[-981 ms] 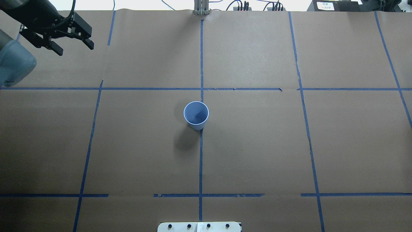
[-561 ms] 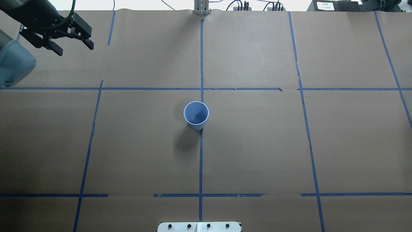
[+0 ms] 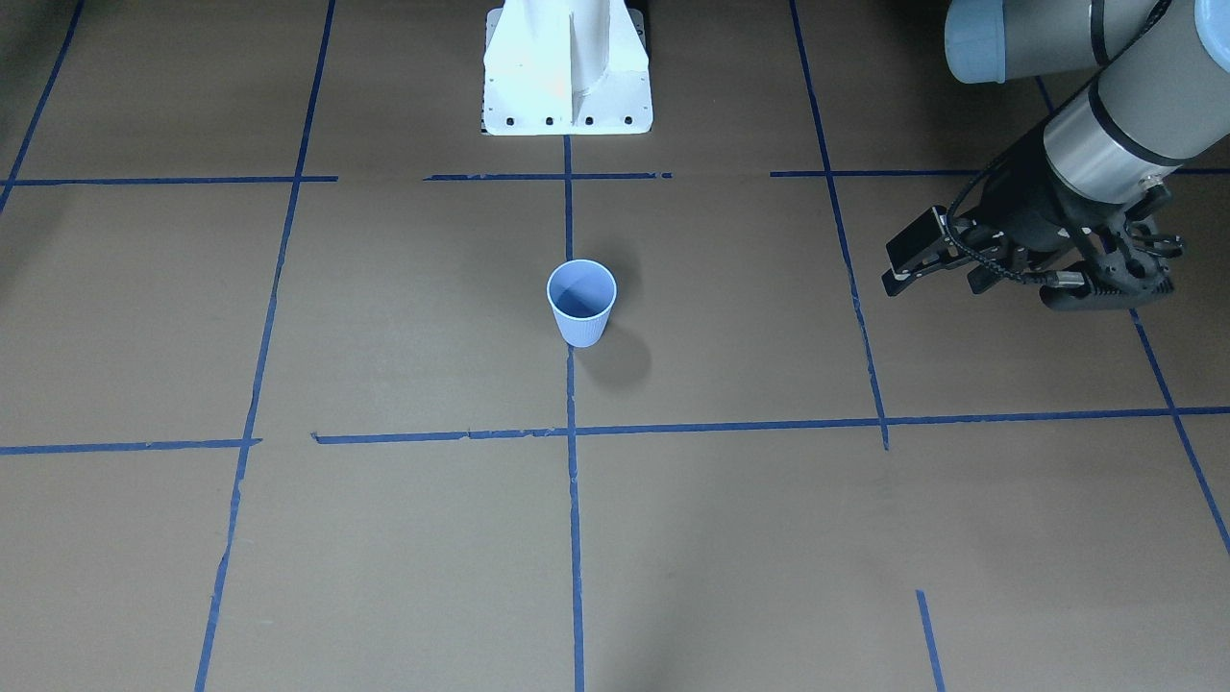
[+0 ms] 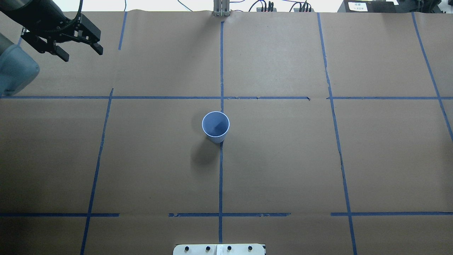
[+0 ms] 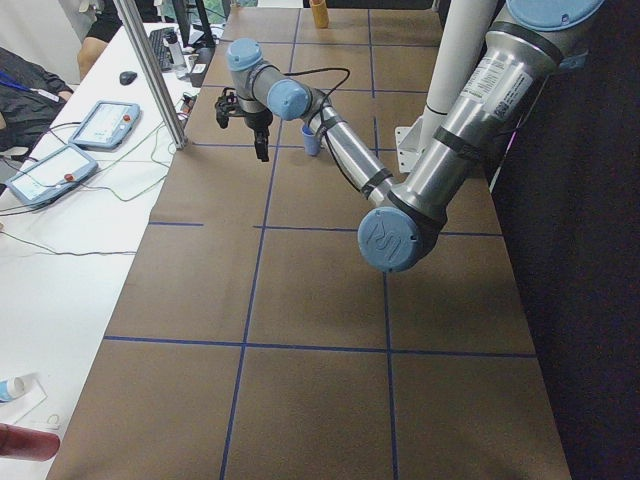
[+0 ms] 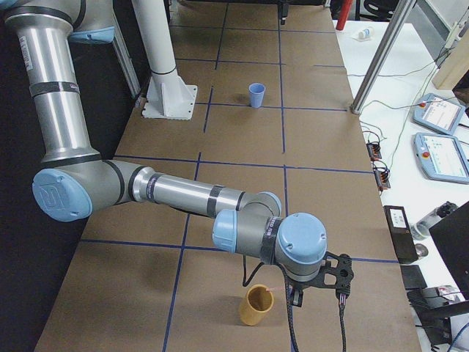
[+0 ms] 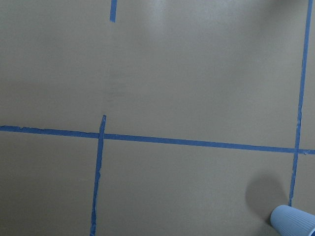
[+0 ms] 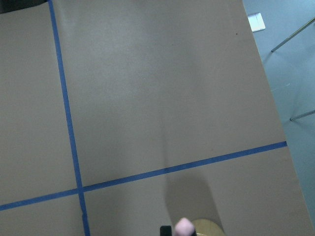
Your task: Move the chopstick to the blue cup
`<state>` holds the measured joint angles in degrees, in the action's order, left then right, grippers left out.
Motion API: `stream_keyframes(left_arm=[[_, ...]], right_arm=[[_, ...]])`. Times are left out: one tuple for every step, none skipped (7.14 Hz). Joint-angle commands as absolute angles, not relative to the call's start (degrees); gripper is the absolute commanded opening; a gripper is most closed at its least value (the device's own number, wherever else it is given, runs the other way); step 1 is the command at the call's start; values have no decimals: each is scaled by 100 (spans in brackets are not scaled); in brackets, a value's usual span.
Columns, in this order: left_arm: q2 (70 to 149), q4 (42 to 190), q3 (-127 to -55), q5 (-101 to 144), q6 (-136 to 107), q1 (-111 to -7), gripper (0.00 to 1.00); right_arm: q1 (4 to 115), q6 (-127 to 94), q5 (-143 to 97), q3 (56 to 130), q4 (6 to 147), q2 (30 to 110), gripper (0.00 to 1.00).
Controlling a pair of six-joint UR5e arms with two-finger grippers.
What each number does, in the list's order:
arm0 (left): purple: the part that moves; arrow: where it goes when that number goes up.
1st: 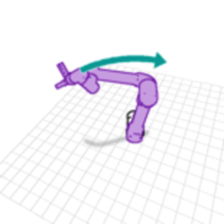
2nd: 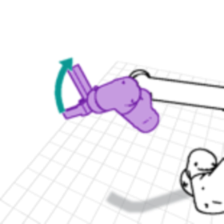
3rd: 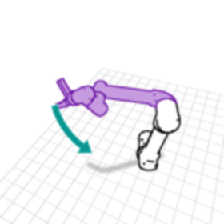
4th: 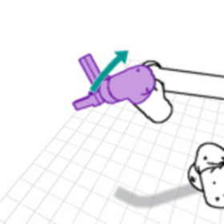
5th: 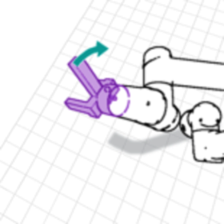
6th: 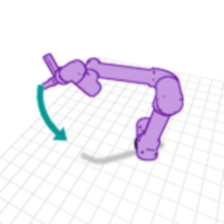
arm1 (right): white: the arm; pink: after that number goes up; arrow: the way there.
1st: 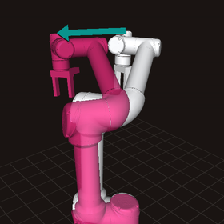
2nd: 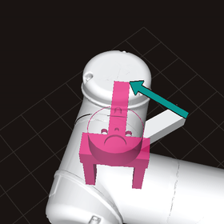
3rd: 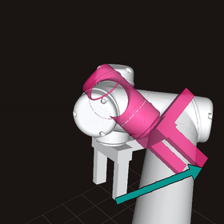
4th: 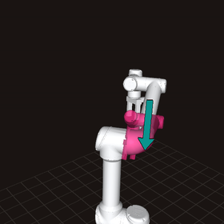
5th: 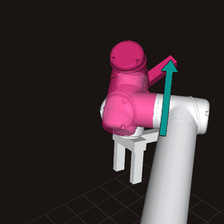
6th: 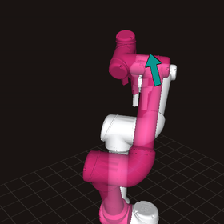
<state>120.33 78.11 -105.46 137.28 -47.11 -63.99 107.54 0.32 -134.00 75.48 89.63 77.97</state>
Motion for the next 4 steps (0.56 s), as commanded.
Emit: stream_keyframes(left_arm=[[12032,7805,-10556,13729,-4711,-6398,100],[12024,7813,-10556,13729,-4711,-6398,100],[12015,7813,-10556,13729,-4711,-6398,100],[11989,7822,-10564,13729,-4702,-6398,100]], right_arm=[[10811,70,-13386,8294,9892,7813,0],[10802,70,-13377,8523,10201,7796,0],[10750,70,-13368,8786,10613,7761,0],[10645,70,-13359,9137,11191,7543,0]])
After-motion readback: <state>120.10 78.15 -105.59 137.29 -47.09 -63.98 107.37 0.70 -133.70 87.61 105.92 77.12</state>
